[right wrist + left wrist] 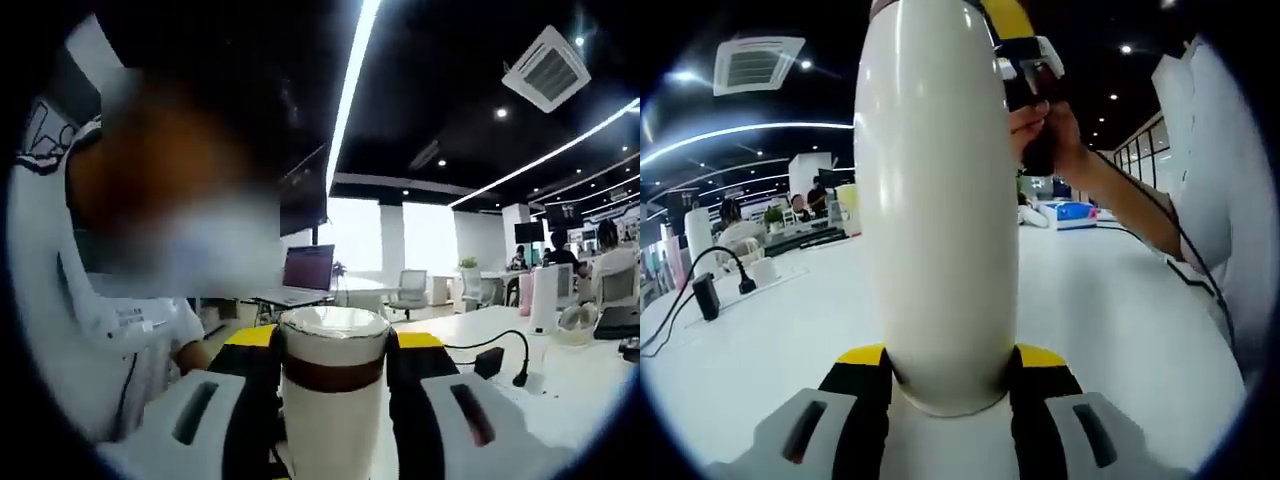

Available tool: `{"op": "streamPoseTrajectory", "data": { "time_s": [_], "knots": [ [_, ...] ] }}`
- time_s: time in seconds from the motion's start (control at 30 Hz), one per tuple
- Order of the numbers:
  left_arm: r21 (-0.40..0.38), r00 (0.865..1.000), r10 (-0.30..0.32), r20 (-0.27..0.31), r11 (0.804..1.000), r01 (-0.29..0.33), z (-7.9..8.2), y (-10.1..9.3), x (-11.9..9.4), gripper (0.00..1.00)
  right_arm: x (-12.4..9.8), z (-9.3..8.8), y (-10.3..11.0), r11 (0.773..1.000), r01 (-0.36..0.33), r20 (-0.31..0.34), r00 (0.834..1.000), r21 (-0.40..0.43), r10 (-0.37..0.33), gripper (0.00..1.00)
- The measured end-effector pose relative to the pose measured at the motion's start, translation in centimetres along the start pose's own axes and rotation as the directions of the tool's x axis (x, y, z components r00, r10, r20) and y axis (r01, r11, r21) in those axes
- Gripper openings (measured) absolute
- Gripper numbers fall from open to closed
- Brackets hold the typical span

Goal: Grasp the water cup twist off the cup lid place the cup lid on the table

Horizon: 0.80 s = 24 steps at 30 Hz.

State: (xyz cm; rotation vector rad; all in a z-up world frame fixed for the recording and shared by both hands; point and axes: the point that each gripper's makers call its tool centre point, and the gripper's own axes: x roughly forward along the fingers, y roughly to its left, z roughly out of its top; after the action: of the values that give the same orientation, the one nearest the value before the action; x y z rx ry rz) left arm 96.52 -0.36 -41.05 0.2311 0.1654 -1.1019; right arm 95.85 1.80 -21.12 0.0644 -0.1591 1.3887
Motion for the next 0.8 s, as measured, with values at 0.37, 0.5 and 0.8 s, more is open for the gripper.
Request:
{"op": "streamPoseTrajectory", "data": {
  "time_s": [0.37,0.5,0.8],
  "knots": [
    [-0.002,1.000,-0.004,-0.001,1.000,0.004,-0.03,-0.11,0.09,0.48,0.20,-0.12,0.41,0.989,-0.144,-0.019,0.989,0.018,0.145,0.44],
    [-0.004,1.000,-0.004,0.000,1.000,0.004,-0.03,-0.08,0.15,0.48,0.26,-0.21,0.57,0.970,-0.240,-0.012,0.970,0.039,0.241,0.44],
    [-0.005,1.000,-0.006,0.001,1.000,0.006,-0.03,-0.02,0.20,0.48,0.19,-0.34,0.84,0.945,-0.324,-0.019,0.945,0.044,0.325,0.44]
  ]
}}
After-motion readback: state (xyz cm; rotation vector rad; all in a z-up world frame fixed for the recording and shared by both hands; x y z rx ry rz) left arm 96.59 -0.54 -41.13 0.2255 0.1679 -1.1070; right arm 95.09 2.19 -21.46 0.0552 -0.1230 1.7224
